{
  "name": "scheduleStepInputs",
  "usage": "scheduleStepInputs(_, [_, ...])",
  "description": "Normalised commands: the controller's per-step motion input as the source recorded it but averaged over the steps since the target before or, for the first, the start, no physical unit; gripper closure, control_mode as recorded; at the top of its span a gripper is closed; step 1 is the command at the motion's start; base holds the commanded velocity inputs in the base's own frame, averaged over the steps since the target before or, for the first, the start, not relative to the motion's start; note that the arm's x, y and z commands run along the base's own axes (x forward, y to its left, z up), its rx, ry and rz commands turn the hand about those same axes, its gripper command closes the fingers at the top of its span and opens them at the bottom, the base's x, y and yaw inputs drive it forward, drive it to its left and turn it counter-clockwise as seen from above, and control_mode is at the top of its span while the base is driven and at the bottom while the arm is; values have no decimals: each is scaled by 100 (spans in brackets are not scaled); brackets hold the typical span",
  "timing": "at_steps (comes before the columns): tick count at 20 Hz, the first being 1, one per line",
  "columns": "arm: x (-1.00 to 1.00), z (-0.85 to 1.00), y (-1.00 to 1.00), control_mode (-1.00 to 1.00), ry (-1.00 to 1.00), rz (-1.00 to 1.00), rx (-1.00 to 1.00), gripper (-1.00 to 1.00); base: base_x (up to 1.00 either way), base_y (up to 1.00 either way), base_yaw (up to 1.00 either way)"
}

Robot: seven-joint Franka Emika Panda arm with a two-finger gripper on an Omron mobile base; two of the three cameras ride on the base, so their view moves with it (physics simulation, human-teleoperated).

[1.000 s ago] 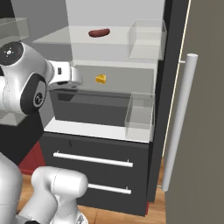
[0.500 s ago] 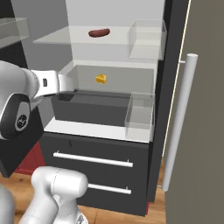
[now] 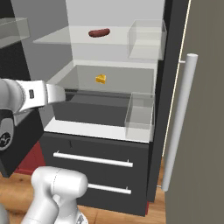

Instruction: Retrieve the sausage and cheese from the fridge and place them on the cutting board on the counter.

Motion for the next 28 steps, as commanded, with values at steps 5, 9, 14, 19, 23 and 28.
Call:
scheduleStepInputs(5, [-31,-2,9,-100,0,5,-1,-100,0,0,0])
scheduleStepInputs(9, [0,-11,4,100,0,3,0,-100,0,6,4])
scheduleStepInputs(14, [0,0,0,100,0,0,0,-100,62,17,1])
scheduleStepInputs(19, [0,0,0,100,0,0,0,-100,84,0,0])
scheduleStepInputs(23, [0,0,0,100,0,0,0,-100,70,0,0])
scheduleStepInputs(28, [0,0,0,100,0,0,0,-100,73,0,0])
